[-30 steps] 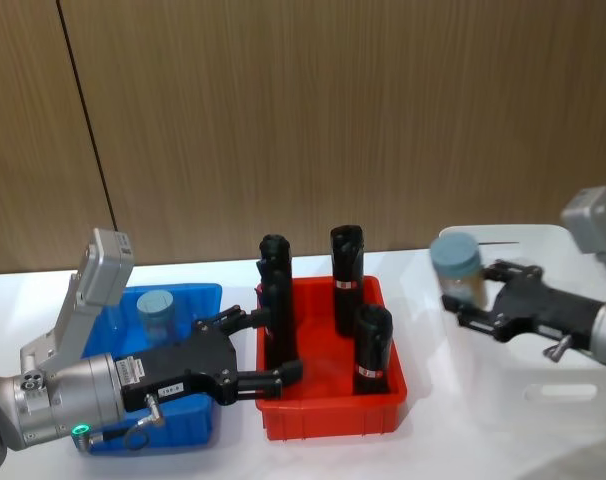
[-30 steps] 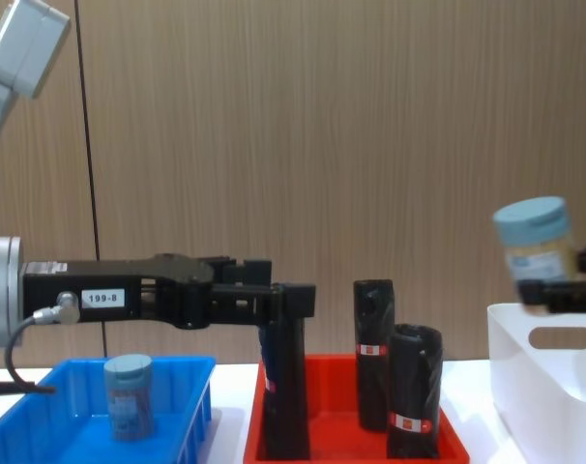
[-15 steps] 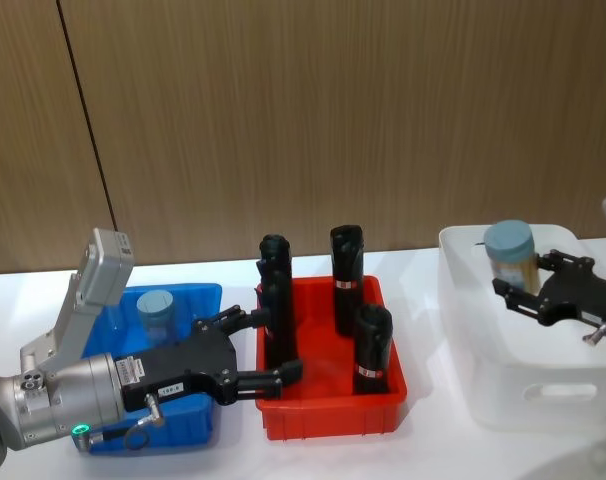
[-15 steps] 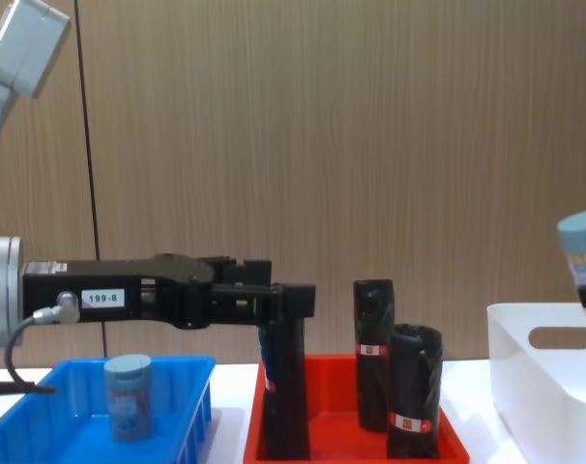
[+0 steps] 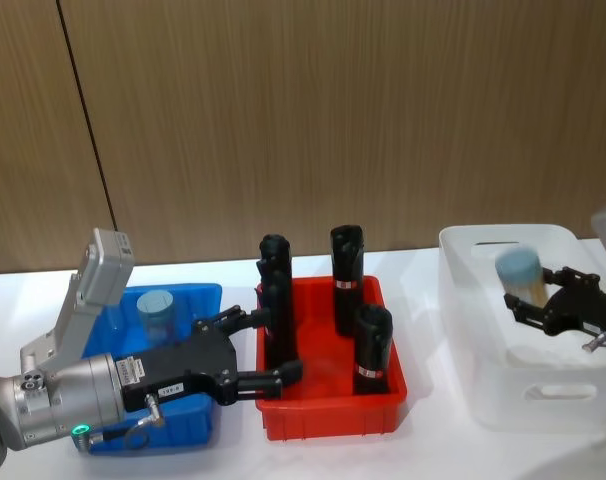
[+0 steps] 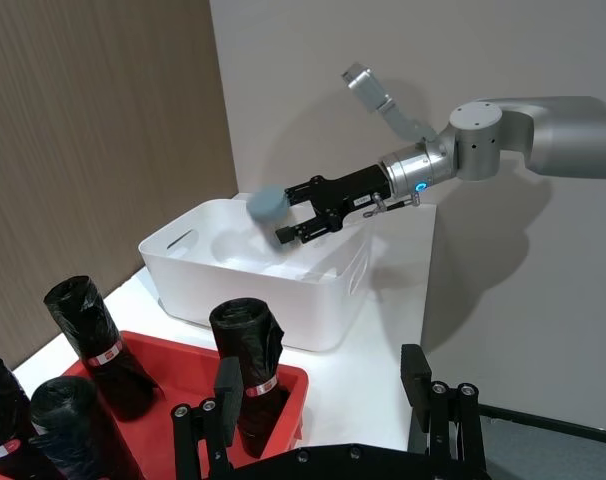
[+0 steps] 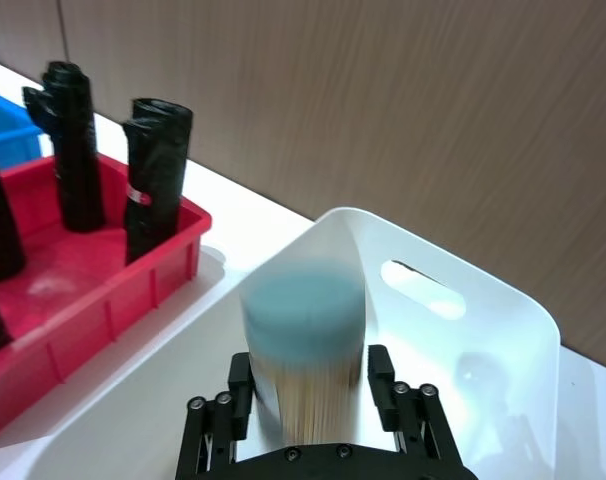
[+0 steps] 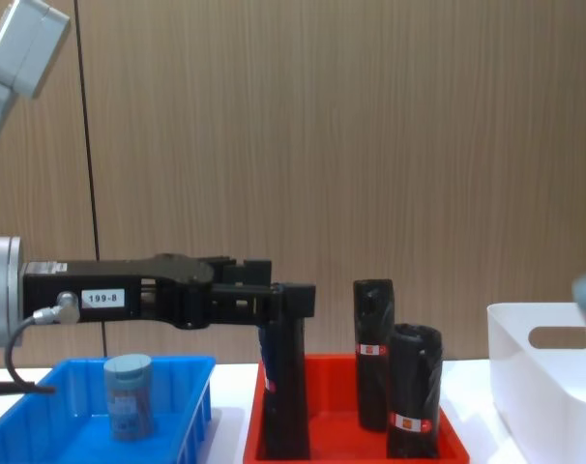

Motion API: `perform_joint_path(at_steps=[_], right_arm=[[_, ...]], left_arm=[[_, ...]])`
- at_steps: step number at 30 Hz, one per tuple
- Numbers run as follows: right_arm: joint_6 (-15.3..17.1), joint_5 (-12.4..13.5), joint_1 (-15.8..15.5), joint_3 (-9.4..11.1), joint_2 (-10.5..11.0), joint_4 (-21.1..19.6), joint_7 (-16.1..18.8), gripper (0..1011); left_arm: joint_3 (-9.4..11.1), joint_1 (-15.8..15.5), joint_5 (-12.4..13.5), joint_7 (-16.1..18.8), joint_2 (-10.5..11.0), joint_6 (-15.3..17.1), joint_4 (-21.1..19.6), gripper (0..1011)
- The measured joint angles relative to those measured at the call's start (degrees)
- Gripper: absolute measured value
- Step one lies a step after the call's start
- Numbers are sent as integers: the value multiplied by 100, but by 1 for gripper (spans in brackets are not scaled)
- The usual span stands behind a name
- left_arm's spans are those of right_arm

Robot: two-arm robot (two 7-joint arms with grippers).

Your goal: Pick the cotton swabs from the blue box and place them into the white box.

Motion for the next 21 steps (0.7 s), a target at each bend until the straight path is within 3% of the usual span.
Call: perform_joint_path(at_steps=[11, 21], right_arm=[[-22, -93, 150, -61, -82, 327, -132, 996], [-41, -49, -19, -60, -124, 81, -289, 1002]], left_arm=[[0, 0, 0, 0, 0, 0, 0, 1004], [27, 33, 63, 215, -23, -22, -49, 1004]])
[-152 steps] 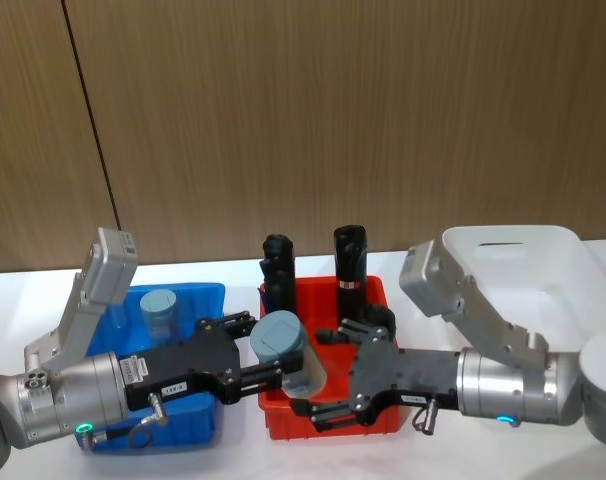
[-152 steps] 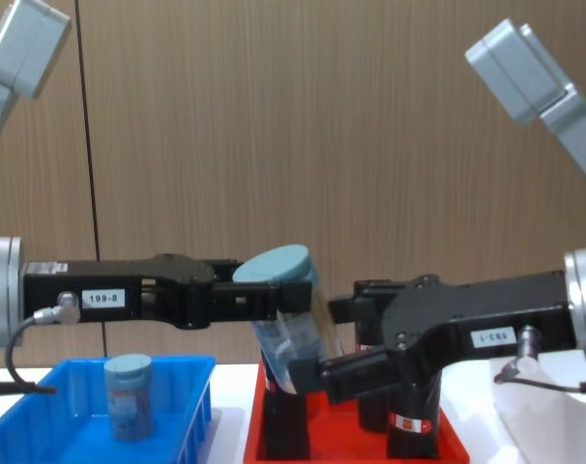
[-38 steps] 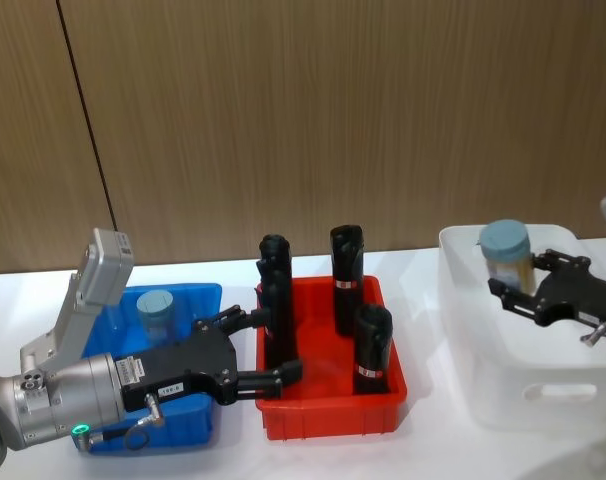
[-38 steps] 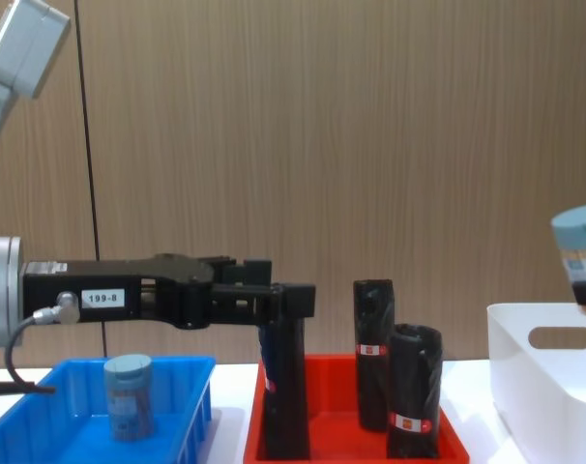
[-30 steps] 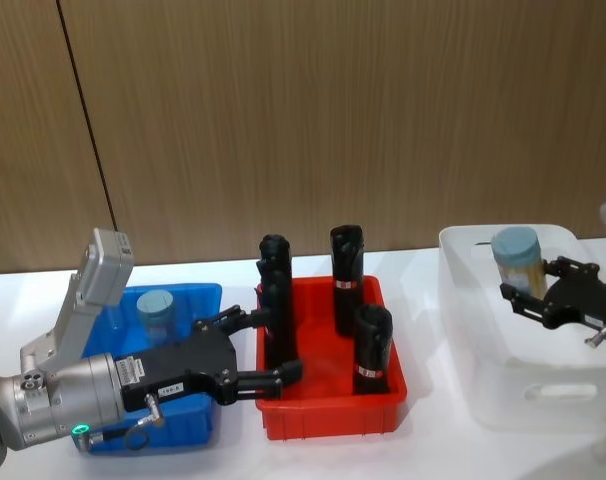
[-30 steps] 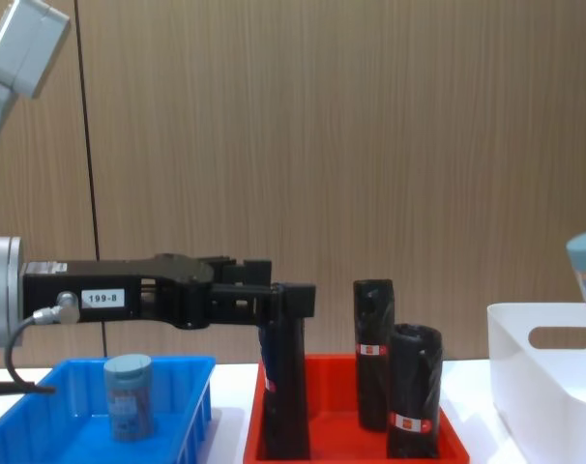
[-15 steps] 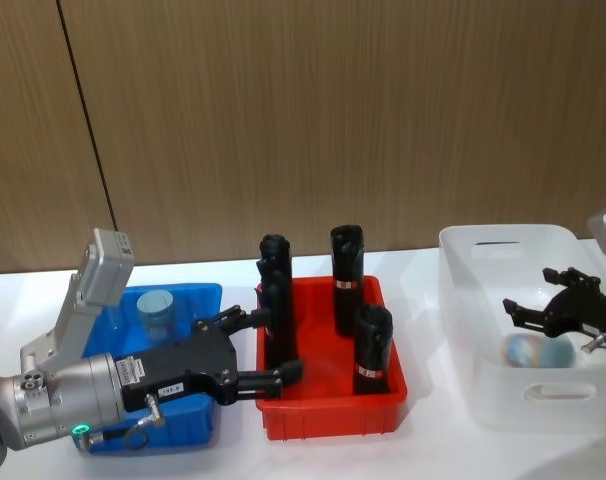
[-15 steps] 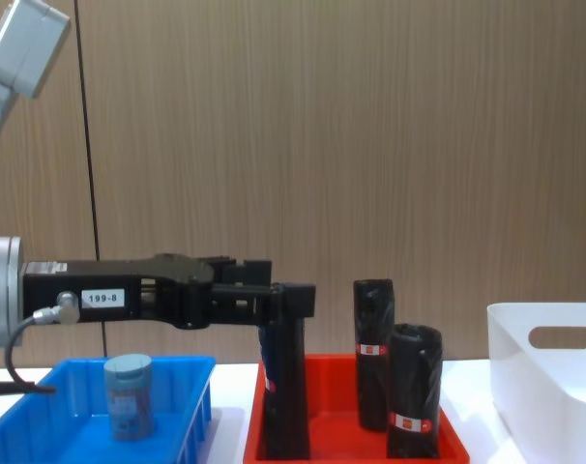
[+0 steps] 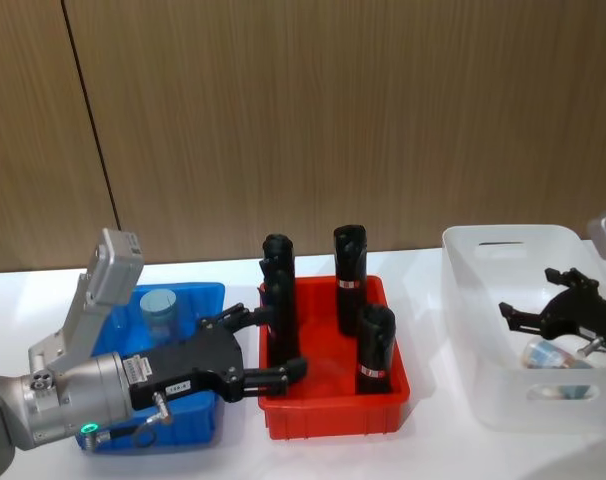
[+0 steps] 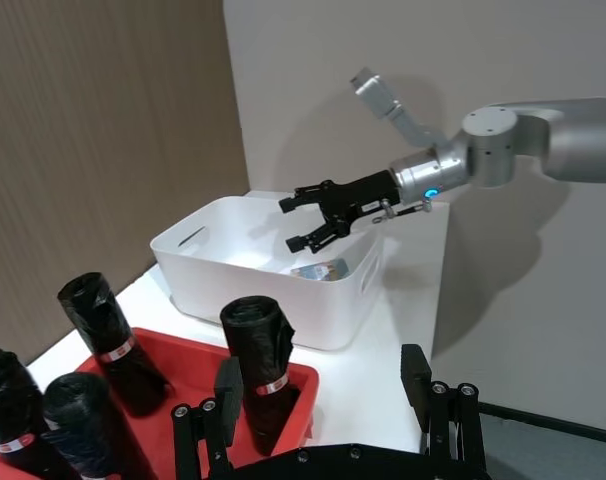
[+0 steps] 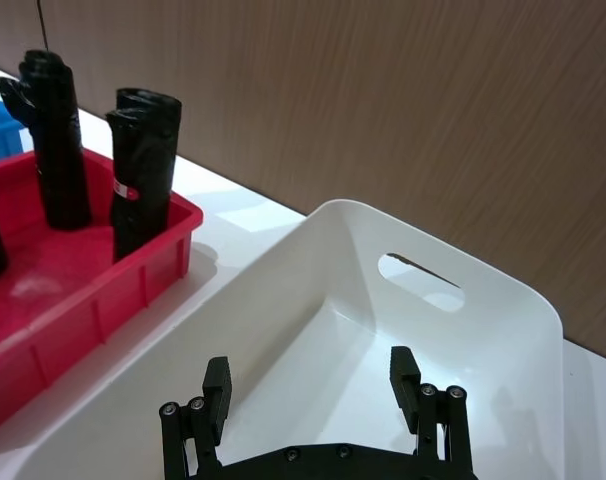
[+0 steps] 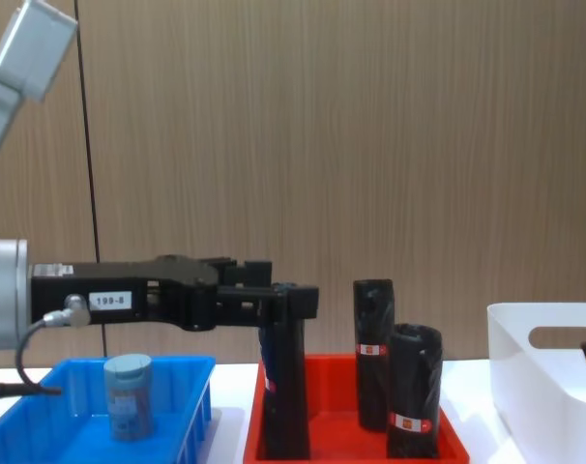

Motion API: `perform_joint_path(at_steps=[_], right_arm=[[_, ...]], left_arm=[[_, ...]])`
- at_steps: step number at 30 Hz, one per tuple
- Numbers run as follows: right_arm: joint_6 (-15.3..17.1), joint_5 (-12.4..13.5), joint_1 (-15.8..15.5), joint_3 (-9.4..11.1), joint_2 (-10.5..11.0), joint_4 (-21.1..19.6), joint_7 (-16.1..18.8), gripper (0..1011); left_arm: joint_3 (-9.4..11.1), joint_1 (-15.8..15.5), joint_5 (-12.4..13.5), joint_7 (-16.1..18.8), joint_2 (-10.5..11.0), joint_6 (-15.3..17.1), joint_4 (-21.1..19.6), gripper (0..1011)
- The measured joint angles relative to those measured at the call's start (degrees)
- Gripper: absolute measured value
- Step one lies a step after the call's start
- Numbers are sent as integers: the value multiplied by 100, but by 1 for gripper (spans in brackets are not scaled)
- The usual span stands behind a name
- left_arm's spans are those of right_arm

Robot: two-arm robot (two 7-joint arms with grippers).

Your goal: Pick the cotton swabs from the blue box and place them into the white box.

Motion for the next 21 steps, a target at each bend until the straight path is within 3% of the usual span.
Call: perform_joint_path(at_steps=[21], right_arm=[[-144, 335, -1071, 23, -251, -1509, -964, 1002]], left_arm=[[203, 251, 478, 1583, -168, -208, -354, 1004]])
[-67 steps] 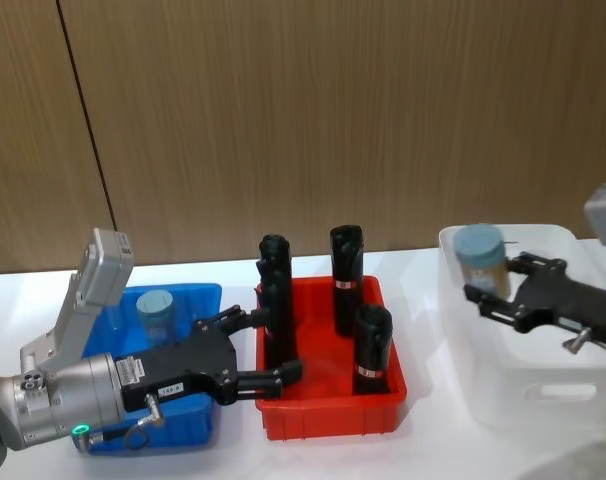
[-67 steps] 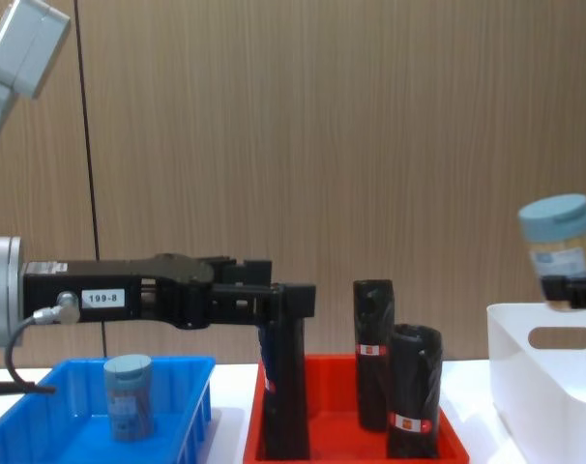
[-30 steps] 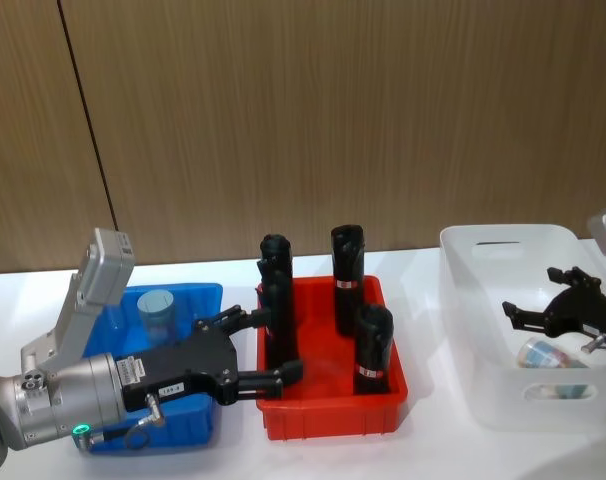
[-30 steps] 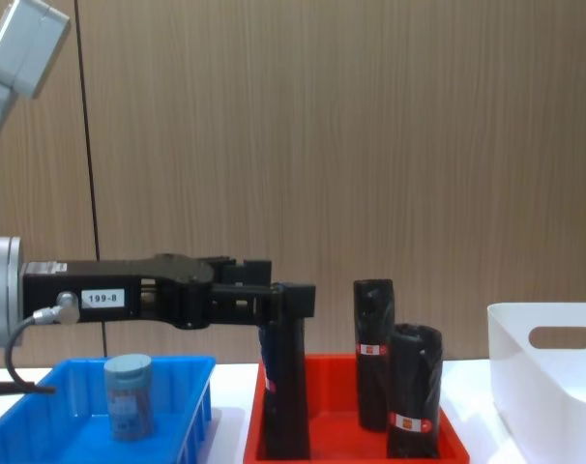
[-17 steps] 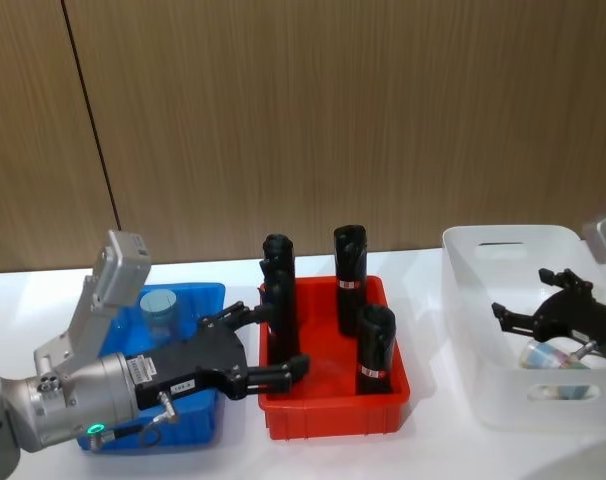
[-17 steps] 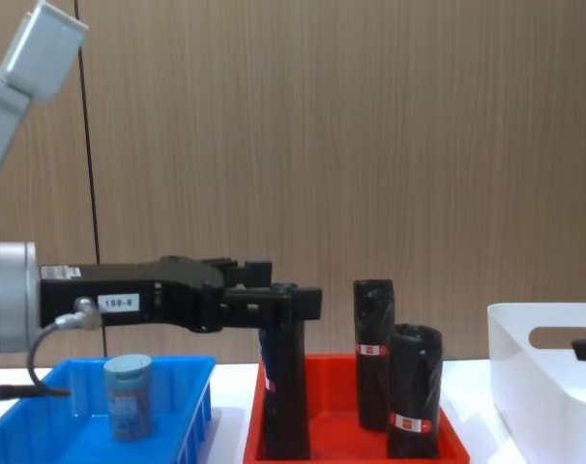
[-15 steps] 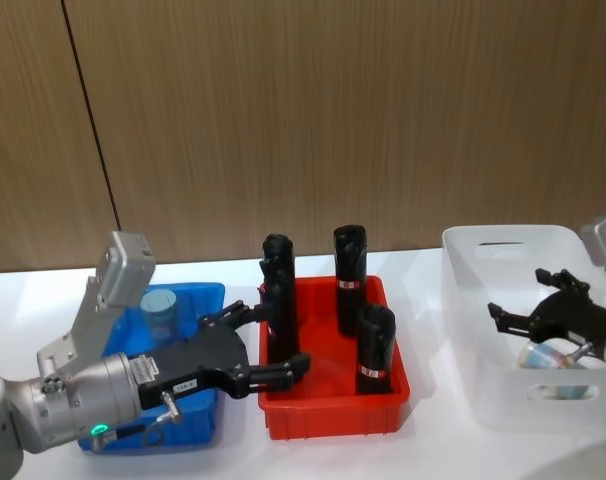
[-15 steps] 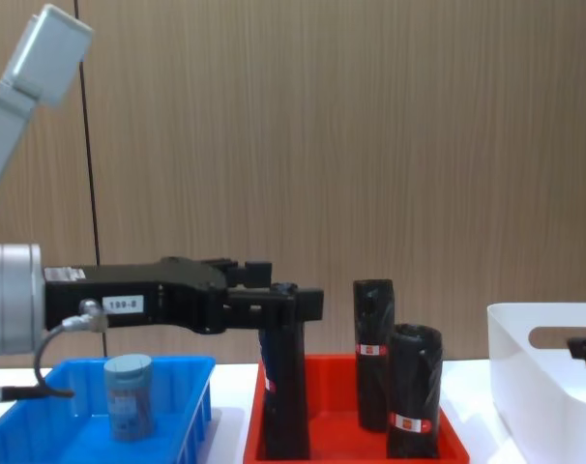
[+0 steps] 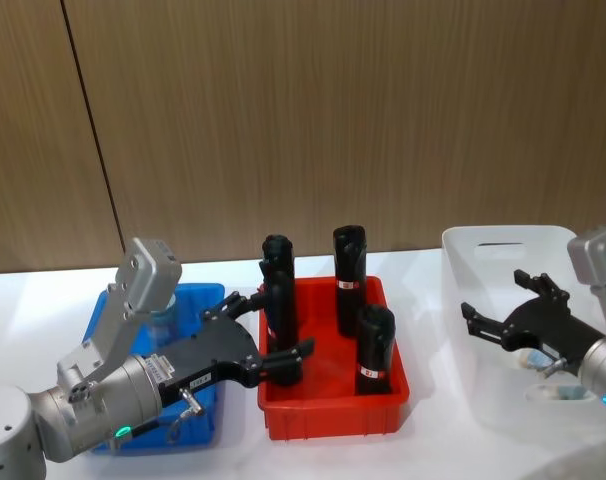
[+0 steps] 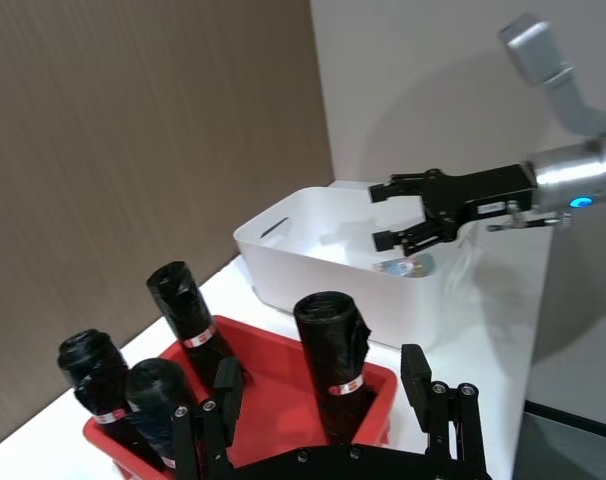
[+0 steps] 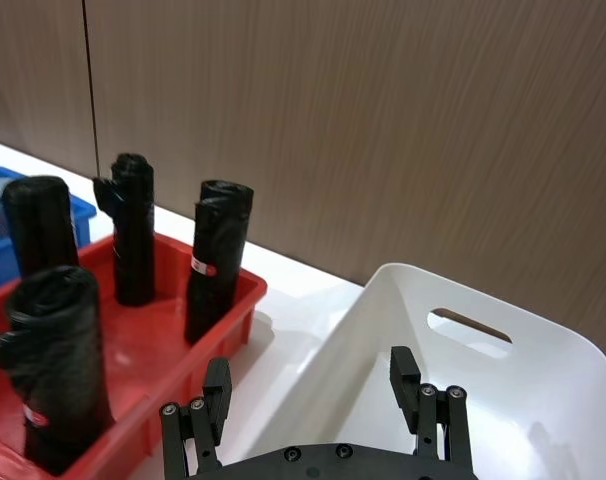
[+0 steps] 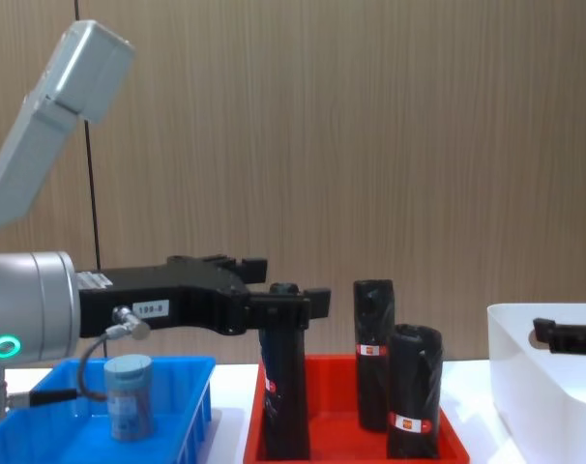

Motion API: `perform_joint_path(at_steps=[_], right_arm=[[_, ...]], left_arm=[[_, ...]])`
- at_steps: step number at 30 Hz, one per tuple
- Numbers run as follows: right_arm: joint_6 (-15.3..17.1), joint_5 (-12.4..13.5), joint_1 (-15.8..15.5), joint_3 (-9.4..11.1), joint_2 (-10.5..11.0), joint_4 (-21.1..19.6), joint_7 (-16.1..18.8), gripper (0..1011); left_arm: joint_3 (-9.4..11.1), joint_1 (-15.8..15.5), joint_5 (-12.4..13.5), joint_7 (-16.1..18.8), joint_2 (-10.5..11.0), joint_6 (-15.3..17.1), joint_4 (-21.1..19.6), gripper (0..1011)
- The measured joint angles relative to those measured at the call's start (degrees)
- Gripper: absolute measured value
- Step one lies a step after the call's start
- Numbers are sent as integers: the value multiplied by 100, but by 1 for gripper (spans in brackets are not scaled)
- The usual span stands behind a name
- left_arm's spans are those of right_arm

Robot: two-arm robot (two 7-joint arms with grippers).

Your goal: Pick the cotton swabs from the blue box and place them into the white box.

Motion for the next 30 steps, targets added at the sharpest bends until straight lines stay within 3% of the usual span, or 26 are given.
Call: perform_joint_path(at_steps=[30], right_arm=[[-208, 479, -1528, 32, -361, -2166, -1385, 1002]], left_arm=[[286, 355, 671, 2238, -236, -291, -505, 1004]])
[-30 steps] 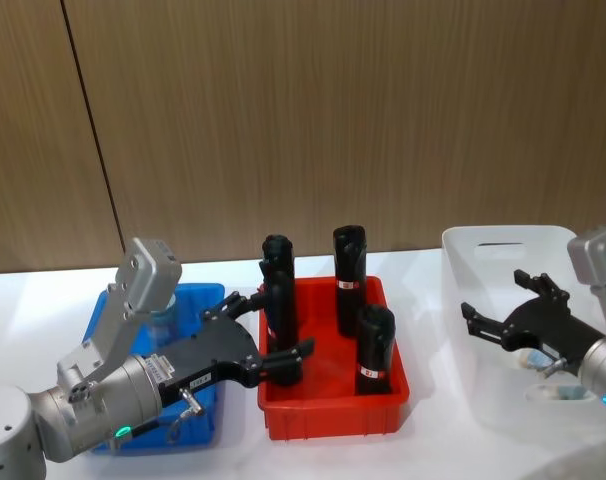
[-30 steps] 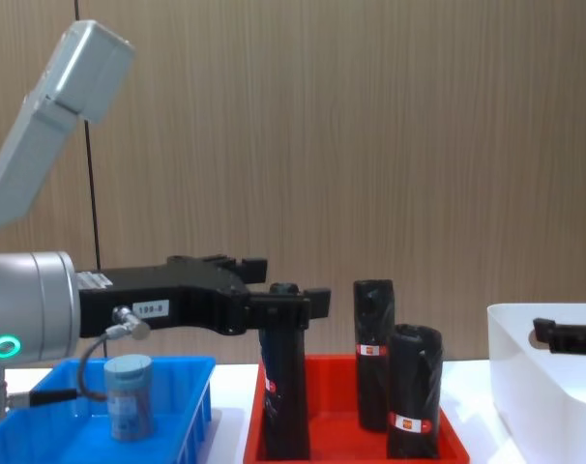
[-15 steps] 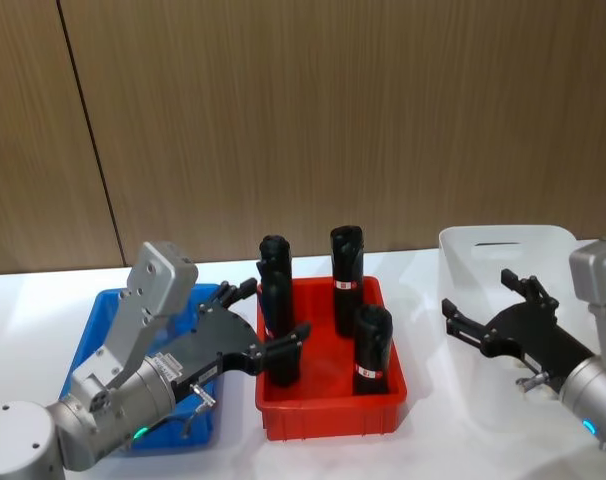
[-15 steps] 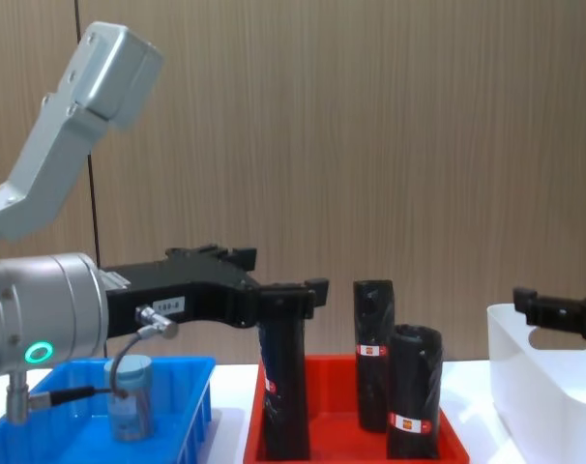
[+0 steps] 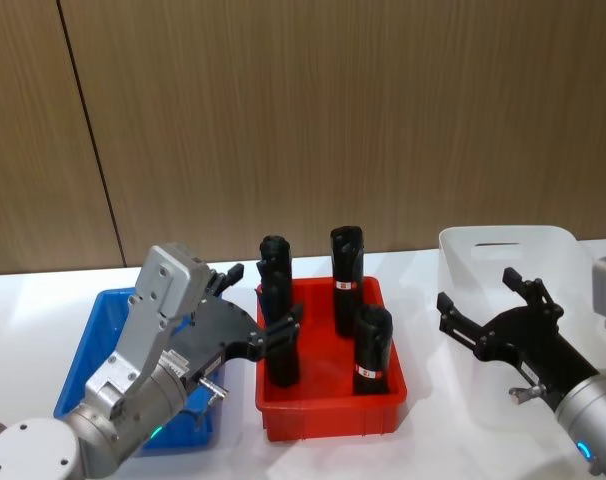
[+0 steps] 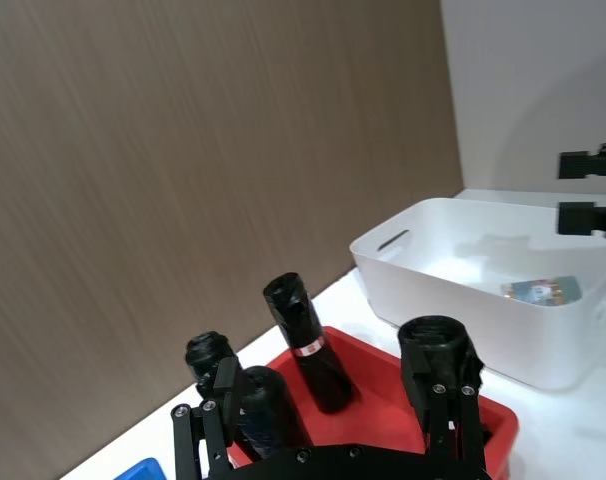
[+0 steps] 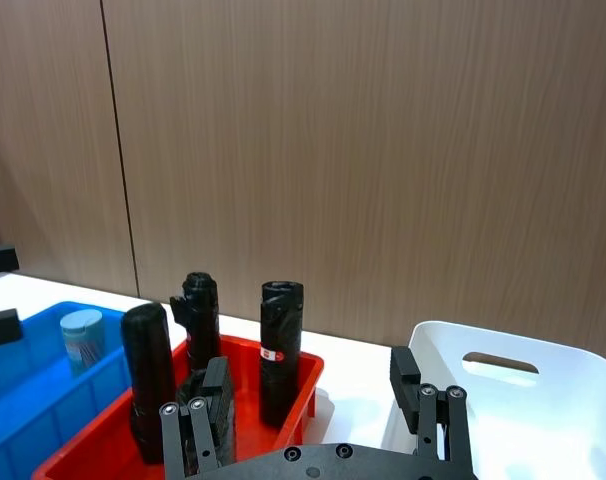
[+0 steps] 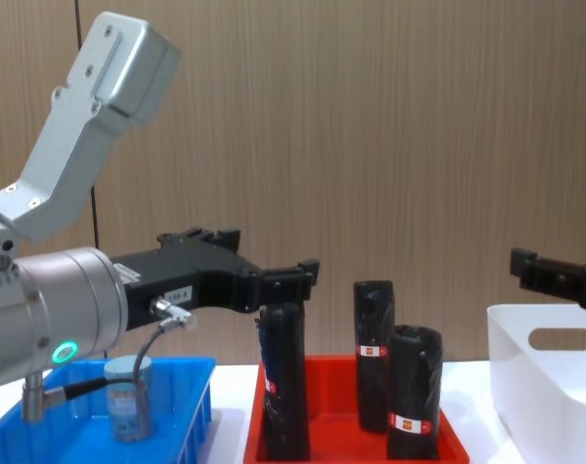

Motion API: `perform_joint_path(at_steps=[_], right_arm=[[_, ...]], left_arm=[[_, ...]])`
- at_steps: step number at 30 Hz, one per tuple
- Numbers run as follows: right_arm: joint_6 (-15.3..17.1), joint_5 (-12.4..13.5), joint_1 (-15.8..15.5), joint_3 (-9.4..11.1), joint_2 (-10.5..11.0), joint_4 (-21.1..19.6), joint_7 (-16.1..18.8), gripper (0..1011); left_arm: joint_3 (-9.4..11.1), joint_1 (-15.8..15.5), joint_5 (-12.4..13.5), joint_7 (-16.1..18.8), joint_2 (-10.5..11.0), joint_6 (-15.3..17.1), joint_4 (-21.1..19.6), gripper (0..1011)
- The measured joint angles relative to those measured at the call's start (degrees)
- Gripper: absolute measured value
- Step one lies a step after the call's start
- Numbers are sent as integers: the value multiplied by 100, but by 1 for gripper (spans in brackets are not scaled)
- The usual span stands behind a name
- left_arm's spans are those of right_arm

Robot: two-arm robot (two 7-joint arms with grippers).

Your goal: Pick the cotton swabs from the blue box and place them into the white box.

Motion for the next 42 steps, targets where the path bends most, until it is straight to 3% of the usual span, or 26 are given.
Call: perform_joint_path(at_steps=[15, 21, 42], right_arm=[[-9, 18, -78, -1, -16, -103, -69, 1002], [-9, 18, -78, -3, -15, -103, -70, 1002], [10, 28, -70, 2, -15, -93, -20, 1002]], left_arm=[[141, 173, 336, 1111, -117, -142, -250, 1004], [177, 219, 423, 1391, -146, -181, -314, 1004], [183, 226, 444, 1463, -150, -190, -327, 1004]])
